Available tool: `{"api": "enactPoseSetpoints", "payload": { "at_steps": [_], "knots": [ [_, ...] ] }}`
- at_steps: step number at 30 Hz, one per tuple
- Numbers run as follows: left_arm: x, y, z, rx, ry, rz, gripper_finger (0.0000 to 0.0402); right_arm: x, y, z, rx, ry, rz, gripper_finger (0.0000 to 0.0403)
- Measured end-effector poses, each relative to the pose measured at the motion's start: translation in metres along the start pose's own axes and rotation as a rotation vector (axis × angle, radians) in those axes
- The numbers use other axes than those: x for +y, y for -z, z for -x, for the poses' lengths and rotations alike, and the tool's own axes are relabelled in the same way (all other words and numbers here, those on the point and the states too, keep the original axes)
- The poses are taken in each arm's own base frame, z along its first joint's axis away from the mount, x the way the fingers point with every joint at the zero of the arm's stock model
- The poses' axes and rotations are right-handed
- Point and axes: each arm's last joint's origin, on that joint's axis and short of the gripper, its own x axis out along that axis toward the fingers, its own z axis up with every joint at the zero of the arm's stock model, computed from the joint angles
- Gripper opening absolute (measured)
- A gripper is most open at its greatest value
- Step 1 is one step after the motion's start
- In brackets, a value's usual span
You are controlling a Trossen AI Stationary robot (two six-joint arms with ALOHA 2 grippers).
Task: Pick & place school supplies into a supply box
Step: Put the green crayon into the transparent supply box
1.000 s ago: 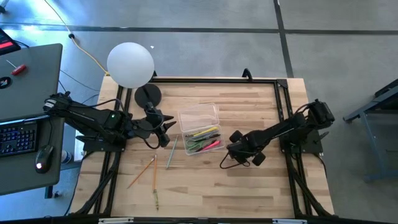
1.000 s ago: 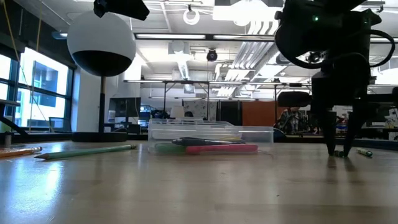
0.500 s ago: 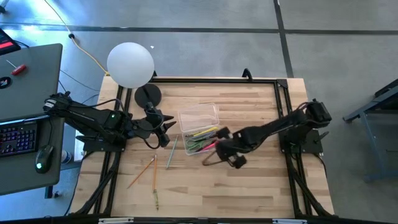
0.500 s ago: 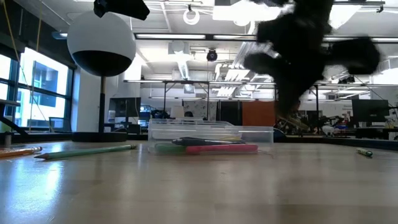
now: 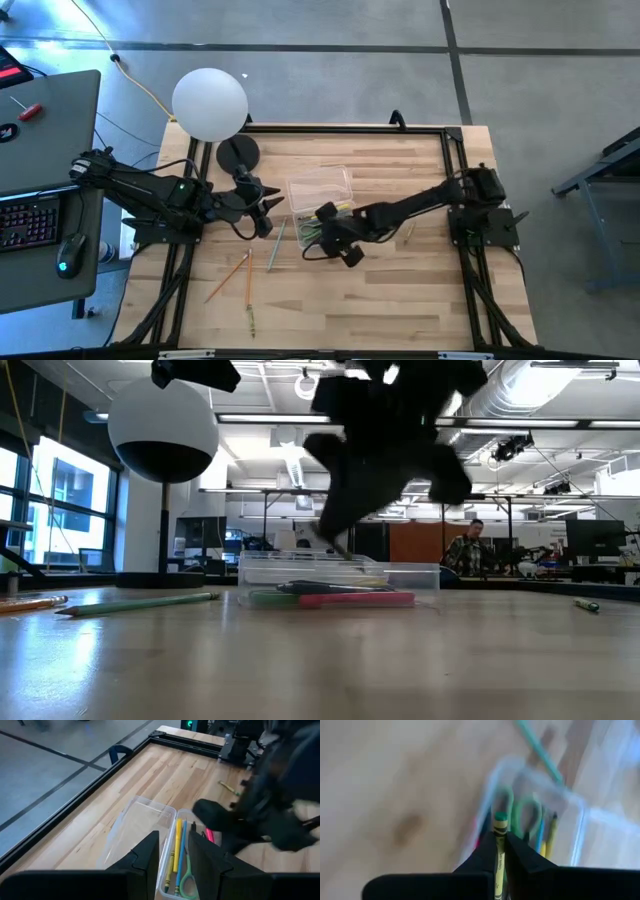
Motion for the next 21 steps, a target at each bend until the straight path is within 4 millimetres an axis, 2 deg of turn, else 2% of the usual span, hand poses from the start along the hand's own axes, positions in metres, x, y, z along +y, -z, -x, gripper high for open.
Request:
{"api": "enactPoseSetpoints", "payload": {
  "at_steps": [5, 16, 19, 21],
  "knots": [
    [0.0, 0.0, 0.0, 0.003, 0.004, -0.001, 0.0136, 0.004, 0.009, -0.016, 0.134, 0.085, 0.058, 0.0016],
    [0.0, 0.0, 0.0, 0.005, 0.004, -0.001, 0.0136, 0.002, 0.012, -0.012, 0.198, 0.138, 0.033, 0.0068],
    [0.0, 0.0, 0.0, 0.006, 0.004, -0.002, 0.0136, 0.009, 0.016, -0.003, 0.314, 0.179, 0.024, 0.0075],
    [0.0, 0.0, 0.0, 0.008, 0.011, -0.001, 0.0136, 0.015, 0.016, 0.01, 0.4, 0.184, 0.005, 0.0075]
  ]
}}
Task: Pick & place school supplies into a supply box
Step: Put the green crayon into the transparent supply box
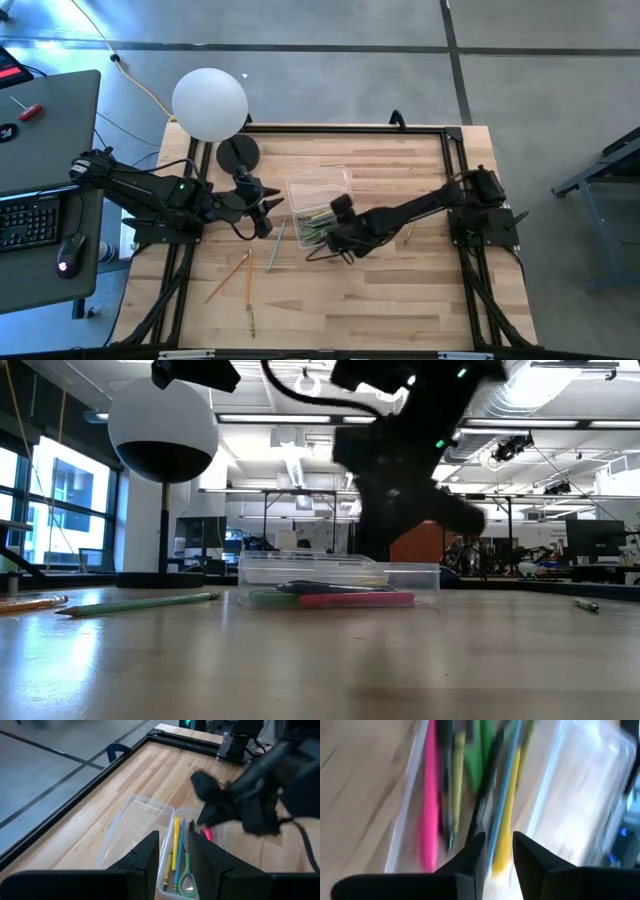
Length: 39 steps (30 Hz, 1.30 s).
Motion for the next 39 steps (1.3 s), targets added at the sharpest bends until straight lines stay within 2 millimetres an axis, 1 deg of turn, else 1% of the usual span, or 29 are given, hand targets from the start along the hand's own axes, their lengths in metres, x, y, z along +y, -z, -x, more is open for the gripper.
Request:
{"api": "enactPoseSetpoints", "payload": {
  "at_steps": [2, 4, 8, 11, 15, 20, 23, 26, 30, 34, 39],
  "knots": [
    [0.0, 0.0, 0.0, 0.004, 0.008, 0.001, 0.0136, 0.005, 0.01, 0.015, 0.094, -0.06, -0.013, 0.0074],
    [0.0, 0.0, 0.0, 0.004, 0.008, 0.001, 0.0136, 0.012, 0.021, 0.028, 0.179, -0.161, -0.06, 0.0071],
    [0.0, 0.0, 0.0, 0.004, 0.008, 0.002, 0.0136, 0.024, 0.043, 0.05, 0.368, -0.354, -0.242, 0.0065],
    [0.0, 0.0, 0.0, 0.003, 0.007, 0.002, 0.0136, 0.033, 0.058, 0.059, 0.485, -0.39, -0.322, 0.0063],
    [0.0, 0.0, 0.0, 0.0, 0.002, 0.008, 0.0136, 0.048, 0.075, 0.068, 0.525, -0.356, -0.239, 0.0065],
    [0.0, 0.0, 0.0, 0.001, 0.003, 0.033, 0.0136, 0.072, 0.094, 0.068, 0.444, -0.341, -0.097, 0.0067],
    [0.0, 0.0, 0.0, 0.004, 0.009, 0.033, 0.0136, 0.088, 0.103, 0.062, 0.348, -0.361, -0.044, 0.0068],
    [0.0, 0.0, 0.0, -0.001, 0.0, 0.033, 0.0136, 0.098, 0.109, 0.054, 0.283, -0.37, -0.008, 0.0068],
    [0.001, 0.0, 0.0, -0.011, -0.019, 0.041, 0.0136, 0.101, 0.114, 0.045, 0.289, -0.368, 0.055, 0.0067],
    [0.001, 0.0, 0.0, -0.012, -0.021, 0.05, 0.0136, 0.102, 0.118, 0.035, 0.298, -0.371, 0.076, 0.0067],
    [0.001, -0.001, 0.0, -0.012, -0.021, 0.054, 0.0136, 0.099, 0.12, 0.031, 0.302, -0.334, 0.071, 0.0067]
  ]
}}
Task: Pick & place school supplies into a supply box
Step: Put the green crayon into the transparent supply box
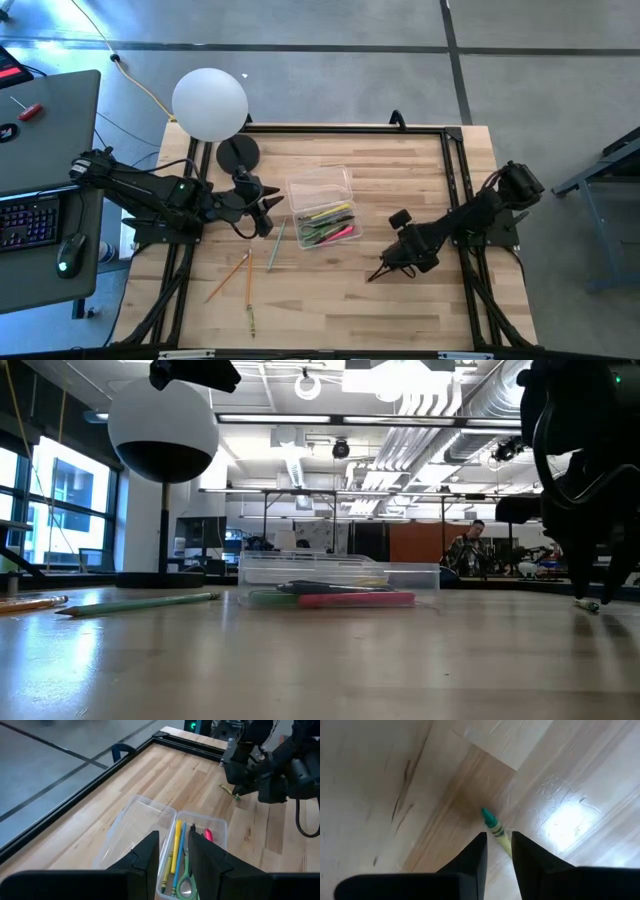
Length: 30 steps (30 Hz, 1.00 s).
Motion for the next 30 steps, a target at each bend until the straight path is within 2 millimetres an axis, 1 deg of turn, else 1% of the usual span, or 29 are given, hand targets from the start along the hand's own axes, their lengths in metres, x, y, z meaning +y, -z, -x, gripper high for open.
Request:
{"api": "enactPoseSetpoints", "payload": {
  "at_steps": [9, 16, 19, 22, 23, 27, 30],
  "knots": [
    [0.0, 0.0, 0.0, 0.0, -0.002, 0.0, 0.0136, -0.001, -0.005, -0.002, -0.032, -0.01, 0.027, 0.0067],
    [0.0, 0.0, 0.0, 0.001, -0.002, -0.001, 0.0136, 0.004, -0.01, -0.016, 0.014, -0.029, 0.046, 0.0065],
    [0.0, 0.0, 0.0, 0.0, -0.002, -0.001, 0.0136, 0.004, -0.011, -0.017, 0.021, -0.03, 0.048, 0.005],
    [0.0, 0.001, 0.0, 0.005, -0.002, -0.005, 0.0136, 0.004, -0.01, -0.016, 0.012, -0.036, 0.046, 0.0014],
    [0.0, 0.001, 0.0, 0.007, 0.0, -0.005, 0.0136, 0.004, -0.01, -0.014, 0.005, -0.039, 0.045, 0.0008],
    [0.0, 0.001, 0.0, 0.006, 0.002, -0.004, 0.0136, 0.001, -0.013, -0.005, -0.031, -0.043, 0.01, 0.0019],
    [0.0, 0.001, 0.0, 0.006, 0.002, -0.004, 0.0136, -0.007, -0.031, 0.017, -0.142, -0.035, -0.057, 0.0012]
  ]
}}
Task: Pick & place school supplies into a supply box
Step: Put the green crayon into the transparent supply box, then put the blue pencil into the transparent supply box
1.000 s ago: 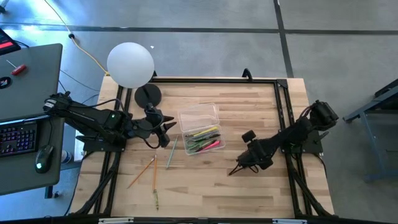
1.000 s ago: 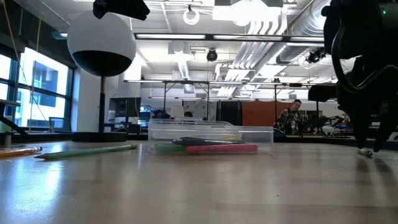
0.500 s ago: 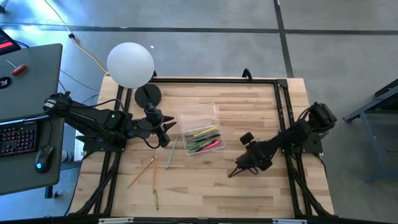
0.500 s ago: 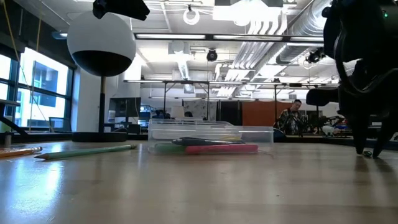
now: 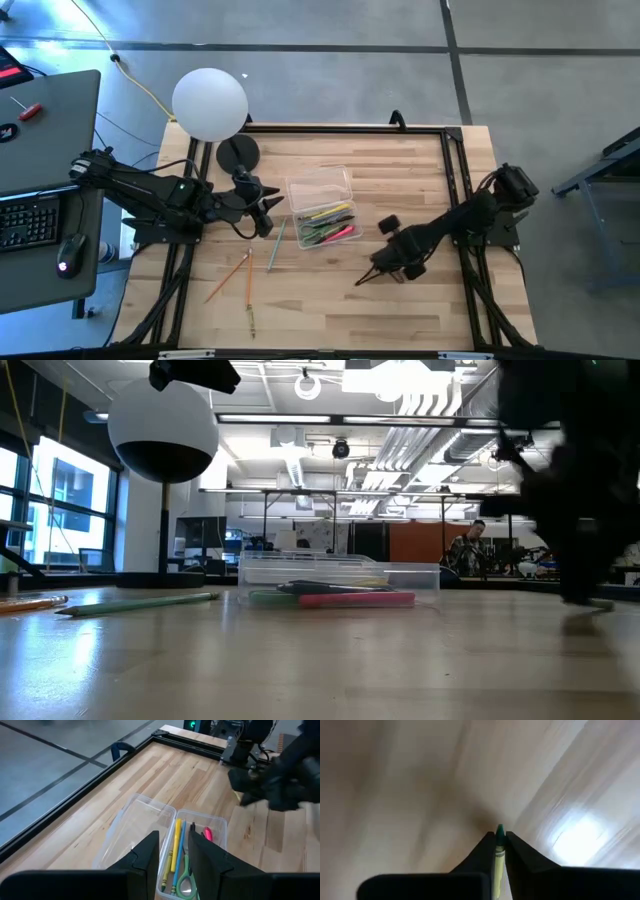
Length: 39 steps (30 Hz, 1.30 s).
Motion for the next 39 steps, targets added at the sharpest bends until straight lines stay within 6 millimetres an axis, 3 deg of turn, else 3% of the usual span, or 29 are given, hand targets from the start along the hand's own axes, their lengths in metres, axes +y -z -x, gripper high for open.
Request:
{"api": "enactPoseSetpoints", "payload": {
  "at_steps": [7, 13, 17, 25, 33, 39],
  "knots": [
    [0.0, 0.0, 0.0, -0.006, -0.011, 0.0, 0.0136, -0.028, -0.051, 0.06, -0.327, 0.073, -0.073, 0.0011],
    [0.0, 0.0, 0.0, -0.007, -0.014, -0.001, 0.0136, -0.076, -0.077, 0.084, -0.602, 0.275, -0.124, 0.0004],
    [0.0, 0.0, 0.0, -0.005, -0.006, 0.002, 0.0136, -0.099, -0.089, 0.065, -0.676, 0.278, -0.127, 0.0003],
    [-0.001, 0.006, 0.0, 0.096, 0.095, 0.025, 0.0136, -0.117, -0.094, 0.017, -0.489, 0.354, -0.161, 0.0018],
    [0.001, 0.033, 0.011, 0.4, 0.12, 0.092, 0.0136, -0.126, -0.091, 0.021, -0.508, 0.385, -0.224, 0.0059],
    [-0.019, 0.064, 0.021, 0.563, 0.01, 0.151, 0.0136, -0.129, -0.09, 0.023, -0.487, 0.464, -0.266, 0.0077]
  ]
}}
